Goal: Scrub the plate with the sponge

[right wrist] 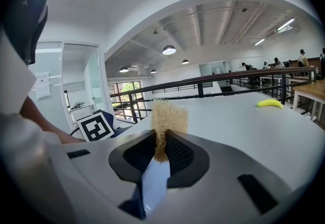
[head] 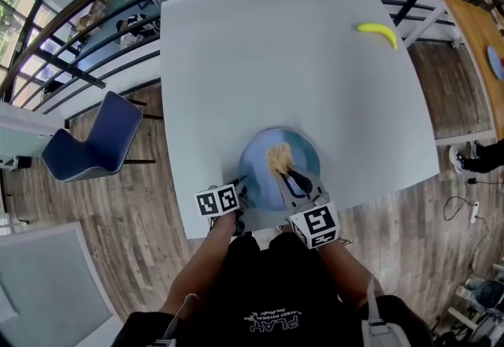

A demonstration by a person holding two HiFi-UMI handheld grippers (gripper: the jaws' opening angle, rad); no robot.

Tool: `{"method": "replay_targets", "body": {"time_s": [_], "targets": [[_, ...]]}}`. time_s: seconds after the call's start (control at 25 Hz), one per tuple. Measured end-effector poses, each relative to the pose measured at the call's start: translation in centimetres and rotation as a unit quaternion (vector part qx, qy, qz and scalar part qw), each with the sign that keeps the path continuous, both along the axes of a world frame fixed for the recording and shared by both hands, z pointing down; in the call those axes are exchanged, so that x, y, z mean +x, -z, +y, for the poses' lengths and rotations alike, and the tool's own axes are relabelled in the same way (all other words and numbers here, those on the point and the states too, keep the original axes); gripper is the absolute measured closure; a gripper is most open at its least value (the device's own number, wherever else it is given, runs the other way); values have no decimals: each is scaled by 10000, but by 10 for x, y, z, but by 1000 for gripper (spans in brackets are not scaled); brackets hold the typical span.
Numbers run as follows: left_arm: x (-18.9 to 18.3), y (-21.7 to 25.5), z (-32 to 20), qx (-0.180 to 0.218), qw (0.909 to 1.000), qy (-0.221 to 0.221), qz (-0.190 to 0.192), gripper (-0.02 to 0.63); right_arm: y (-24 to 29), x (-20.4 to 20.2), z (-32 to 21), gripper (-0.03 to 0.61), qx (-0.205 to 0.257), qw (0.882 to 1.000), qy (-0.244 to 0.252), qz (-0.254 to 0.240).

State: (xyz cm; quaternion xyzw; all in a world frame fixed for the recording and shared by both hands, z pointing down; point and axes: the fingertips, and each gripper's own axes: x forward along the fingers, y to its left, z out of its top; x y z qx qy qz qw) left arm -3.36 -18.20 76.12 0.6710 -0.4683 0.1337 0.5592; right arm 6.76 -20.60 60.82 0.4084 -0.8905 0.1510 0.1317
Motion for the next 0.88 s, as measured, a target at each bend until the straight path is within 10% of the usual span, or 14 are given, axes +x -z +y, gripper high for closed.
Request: {"method": "replay_targets", "body": {"time_s": [0.88], "targets": [[9, 22, -6, 228, 9973, 150, 680, 583, -23, 8, 9, 515, -226, 9988, 106, 420]]}}
